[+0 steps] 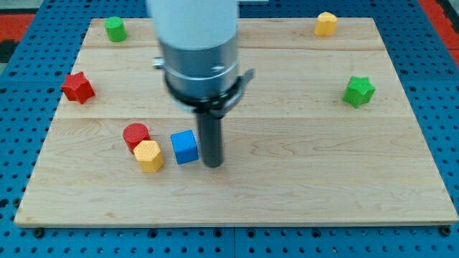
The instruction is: Place the cube diagonal top left to the hexagon
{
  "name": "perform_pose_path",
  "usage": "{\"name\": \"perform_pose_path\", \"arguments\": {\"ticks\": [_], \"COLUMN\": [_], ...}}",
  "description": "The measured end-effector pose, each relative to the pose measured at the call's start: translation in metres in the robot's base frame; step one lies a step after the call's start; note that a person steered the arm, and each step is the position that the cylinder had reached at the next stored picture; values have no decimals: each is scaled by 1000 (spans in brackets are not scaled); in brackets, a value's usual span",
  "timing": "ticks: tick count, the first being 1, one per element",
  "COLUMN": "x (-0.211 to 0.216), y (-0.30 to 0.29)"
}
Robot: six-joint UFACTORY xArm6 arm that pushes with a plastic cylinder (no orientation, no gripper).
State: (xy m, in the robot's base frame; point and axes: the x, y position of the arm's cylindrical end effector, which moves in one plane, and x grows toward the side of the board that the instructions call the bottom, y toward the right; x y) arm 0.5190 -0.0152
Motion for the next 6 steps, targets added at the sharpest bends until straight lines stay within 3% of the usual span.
{"name": "perform_pose_path", "arguments": {"ticks": [1,2,3,4,5,6], "x": [-35,-31,12,23,61,60], "y": [-12,-89,-110,-94,-81,-129]}}
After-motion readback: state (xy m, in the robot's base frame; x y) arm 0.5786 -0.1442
